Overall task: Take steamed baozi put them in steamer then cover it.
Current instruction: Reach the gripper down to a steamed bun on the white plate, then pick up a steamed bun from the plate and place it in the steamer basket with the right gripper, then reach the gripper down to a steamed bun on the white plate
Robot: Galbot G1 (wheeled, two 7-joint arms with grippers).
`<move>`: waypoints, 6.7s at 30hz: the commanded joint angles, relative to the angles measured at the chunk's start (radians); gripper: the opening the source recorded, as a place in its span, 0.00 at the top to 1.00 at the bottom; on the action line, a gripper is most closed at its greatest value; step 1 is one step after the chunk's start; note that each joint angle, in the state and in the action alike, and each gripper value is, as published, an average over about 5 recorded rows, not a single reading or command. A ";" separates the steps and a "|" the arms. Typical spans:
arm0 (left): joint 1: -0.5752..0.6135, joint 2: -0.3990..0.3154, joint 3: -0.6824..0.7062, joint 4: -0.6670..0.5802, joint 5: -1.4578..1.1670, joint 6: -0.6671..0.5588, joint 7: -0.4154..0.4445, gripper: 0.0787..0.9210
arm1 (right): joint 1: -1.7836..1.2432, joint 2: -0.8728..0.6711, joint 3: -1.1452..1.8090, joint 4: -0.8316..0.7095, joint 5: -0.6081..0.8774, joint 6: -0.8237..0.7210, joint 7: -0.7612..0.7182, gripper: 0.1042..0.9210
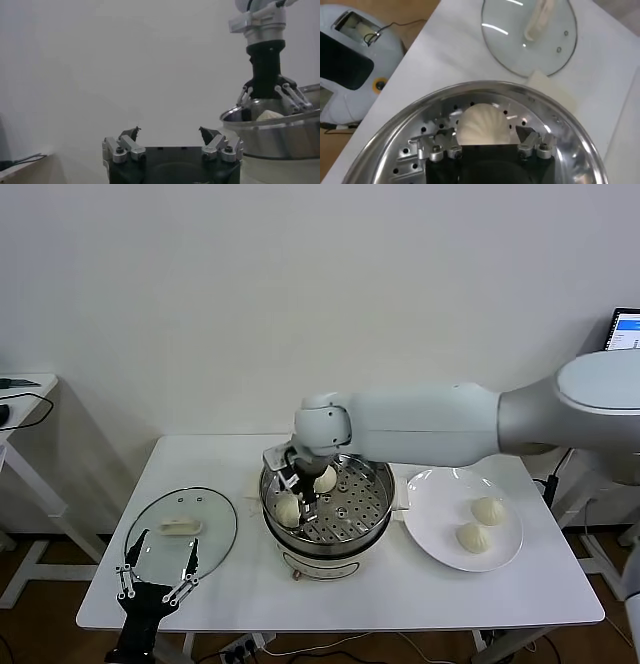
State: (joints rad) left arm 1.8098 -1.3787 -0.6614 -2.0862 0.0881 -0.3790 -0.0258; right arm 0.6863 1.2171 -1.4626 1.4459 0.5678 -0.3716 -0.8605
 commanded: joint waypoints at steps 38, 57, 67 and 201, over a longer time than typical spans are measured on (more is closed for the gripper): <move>0.012 -0.005 -0.016 0.011 0.001 0.001 -0.008 0.12 | -0.696 -0.639 0.588 -0.311 -0.621 0.367 -0.302 0.12; 0.013 -0.011 -0.024 0.012 0.002 0.003 -0.008 0.12 | -0.687 -0.566 0.565 -0.344 -0.617 0.355 -0.245 0.17; 0.014 -0.011 -0.023 0.010 0.002 0.001 -0.009 0.12 | -0.606 -0.571 0.594 -0.296 -0.619 0.361 -0.276 0.35; 0.031 -0.022 -0.011 0.009 0.036 -0.004 -0.023 0.12 | -0.614 -0.377 0.616 -0.789 -0.623 0.406 -0.297 0.12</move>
State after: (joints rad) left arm 1.8398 -1.4001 -0.6737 -2.0824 0.1215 -0.3839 -0.0496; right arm 0.1229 0.8440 -0.8694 0.6749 -0.0461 0.0437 -1.1777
